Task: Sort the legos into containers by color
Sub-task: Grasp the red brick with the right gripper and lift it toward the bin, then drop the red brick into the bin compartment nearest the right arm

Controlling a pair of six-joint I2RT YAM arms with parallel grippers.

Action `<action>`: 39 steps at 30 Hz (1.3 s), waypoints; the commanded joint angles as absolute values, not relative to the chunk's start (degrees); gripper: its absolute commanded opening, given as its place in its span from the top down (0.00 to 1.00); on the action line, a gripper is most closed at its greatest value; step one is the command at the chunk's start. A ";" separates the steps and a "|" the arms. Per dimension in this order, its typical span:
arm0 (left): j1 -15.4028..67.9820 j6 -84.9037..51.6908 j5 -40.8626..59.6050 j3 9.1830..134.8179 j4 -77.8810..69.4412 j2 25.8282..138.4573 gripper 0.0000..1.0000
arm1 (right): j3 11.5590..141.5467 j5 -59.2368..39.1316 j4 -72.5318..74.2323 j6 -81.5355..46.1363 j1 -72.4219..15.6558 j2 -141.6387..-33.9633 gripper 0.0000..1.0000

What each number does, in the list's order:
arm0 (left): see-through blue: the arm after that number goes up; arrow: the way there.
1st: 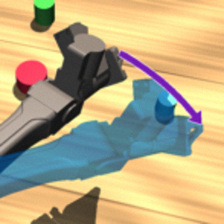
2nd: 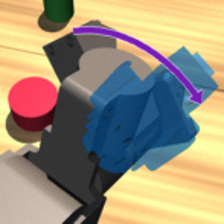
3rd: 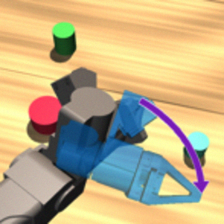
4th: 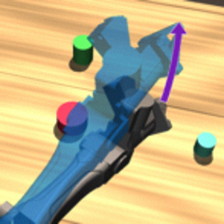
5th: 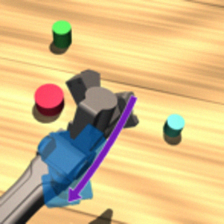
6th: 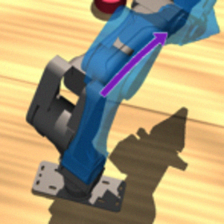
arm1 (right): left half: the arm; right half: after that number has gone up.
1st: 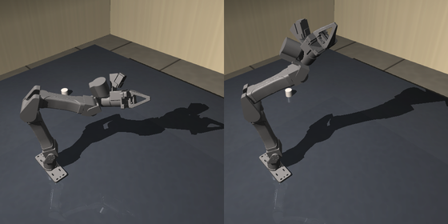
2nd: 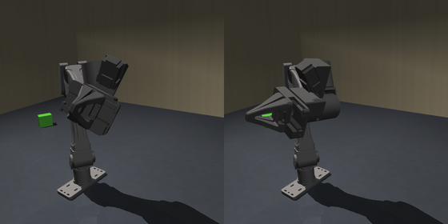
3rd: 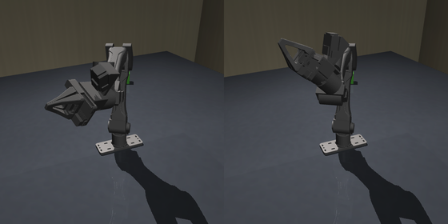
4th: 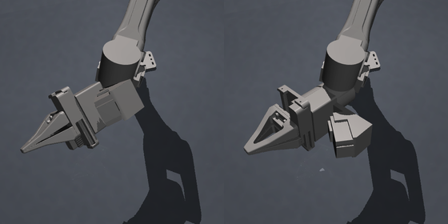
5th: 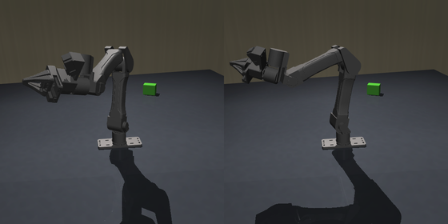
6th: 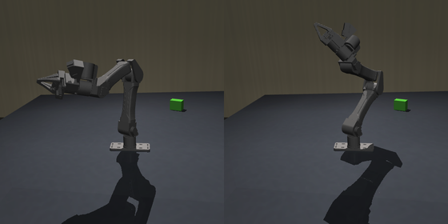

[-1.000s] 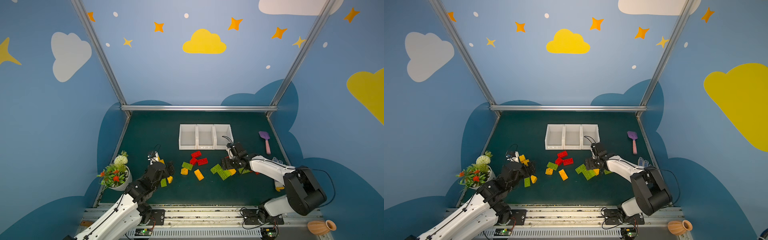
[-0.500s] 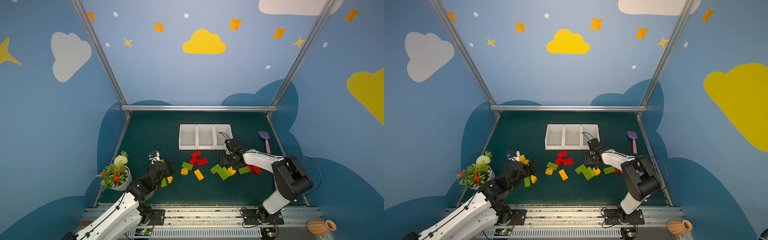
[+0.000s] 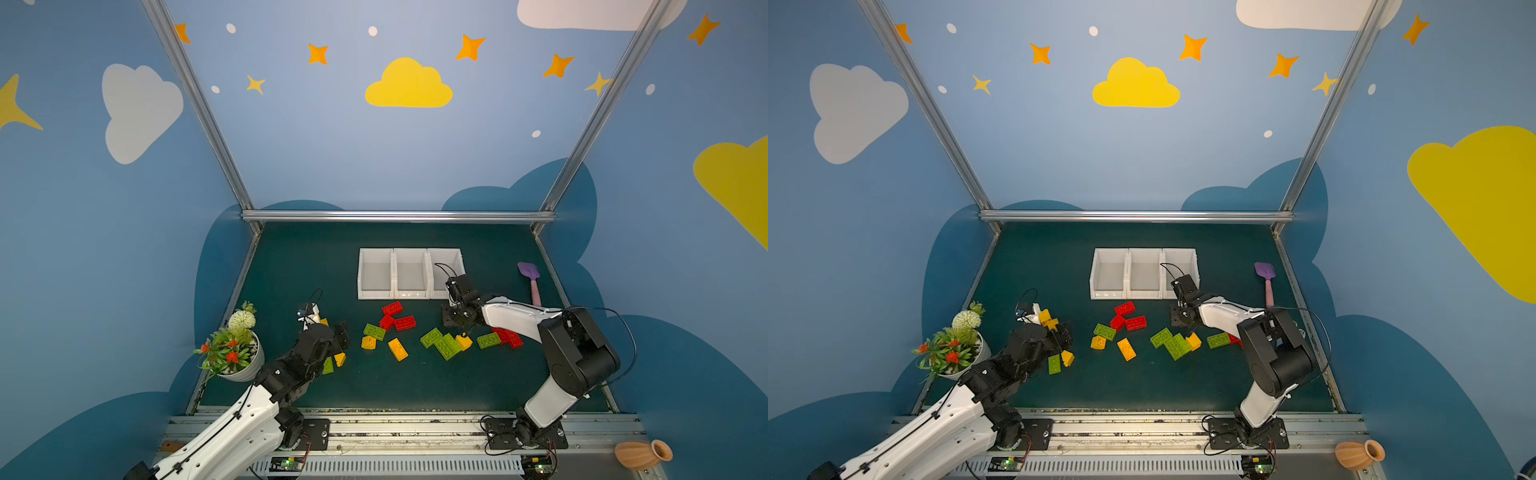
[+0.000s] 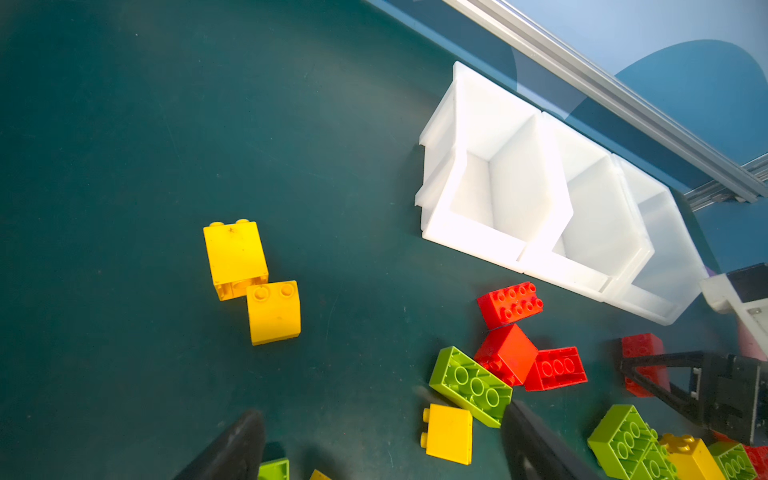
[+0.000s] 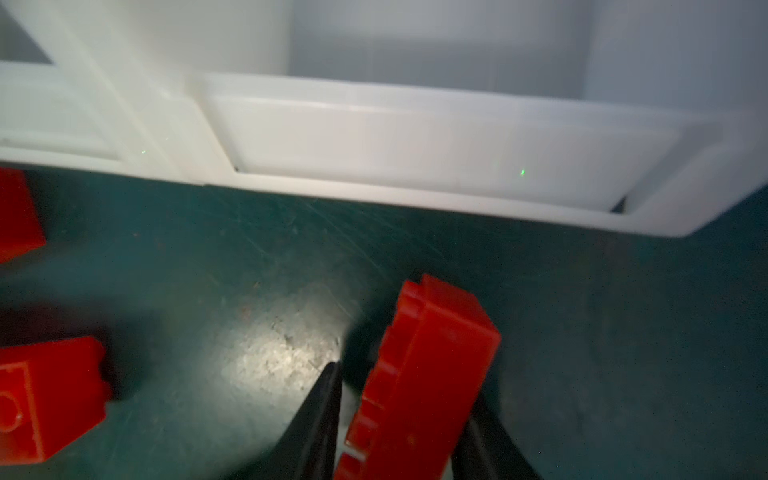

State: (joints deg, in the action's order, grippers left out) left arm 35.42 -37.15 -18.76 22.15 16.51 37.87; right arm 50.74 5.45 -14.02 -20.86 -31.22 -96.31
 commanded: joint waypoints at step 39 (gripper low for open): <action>33.96 -29.58 -10.69 50.88 34.19 54.93 0.00 | 85.92 -6.86 -32.33 -14.94 -21.19 -106.61 0.91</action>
